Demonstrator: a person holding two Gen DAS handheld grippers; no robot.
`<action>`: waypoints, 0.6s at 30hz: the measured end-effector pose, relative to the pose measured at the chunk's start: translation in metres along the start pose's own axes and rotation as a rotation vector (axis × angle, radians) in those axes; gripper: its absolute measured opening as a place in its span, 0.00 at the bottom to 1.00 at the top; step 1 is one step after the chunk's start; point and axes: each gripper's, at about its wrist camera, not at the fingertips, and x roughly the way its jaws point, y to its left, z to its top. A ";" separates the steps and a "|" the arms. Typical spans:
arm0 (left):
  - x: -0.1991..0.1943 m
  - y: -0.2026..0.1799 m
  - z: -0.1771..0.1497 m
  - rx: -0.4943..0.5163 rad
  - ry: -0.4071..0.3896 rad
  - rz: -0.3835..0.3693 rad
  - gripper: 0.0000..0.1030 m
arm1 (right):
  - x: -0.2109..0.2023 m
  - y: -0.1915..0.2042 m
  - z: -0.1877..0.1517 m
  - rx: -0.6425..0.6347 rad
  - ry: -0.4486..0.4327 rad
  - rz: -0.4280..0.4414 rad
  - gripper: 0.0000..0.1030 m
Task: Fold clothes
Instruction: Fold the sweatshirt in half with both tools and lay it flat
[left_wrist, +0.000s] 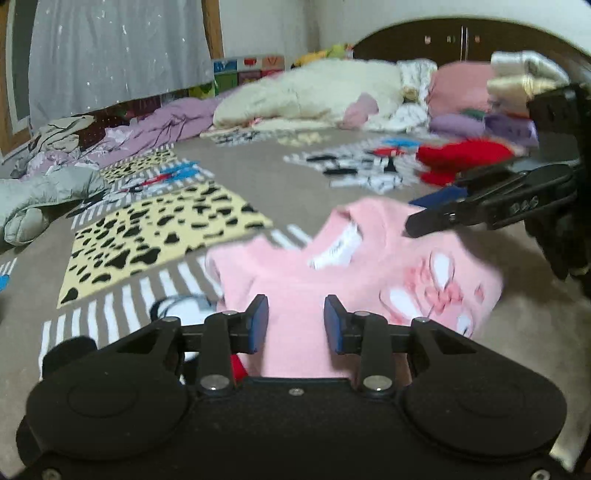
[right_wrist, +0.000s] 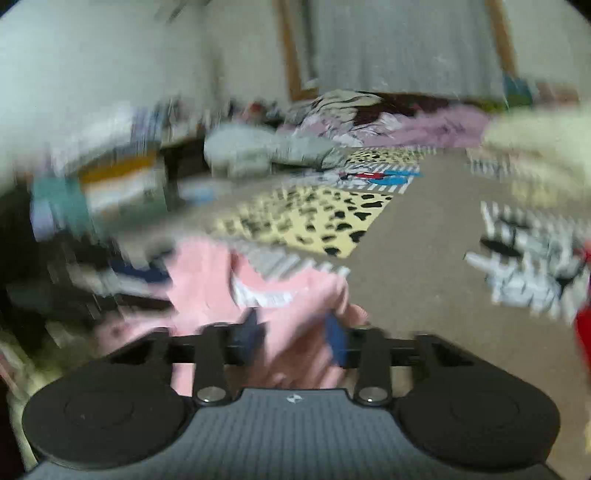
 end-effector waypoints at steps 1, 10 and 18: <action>0.006 -0.004 -0.003 0.025 0.014 0.030 0.32 | 0.009 0.007 -0.003 -0.060 0.017 -0.033 0.17; -0.002 0.011 0.003 -0.049 -0.028 0.024 0.35 | -0.008 0.010 -0.002 -0.034 -0.089 -0.117 0.21; 0.003 -0.004 0.001 0.004 0.033 -0.131 0.36 | -0.003 0.047 -0.023 -0.185 0.018 0.004 0.19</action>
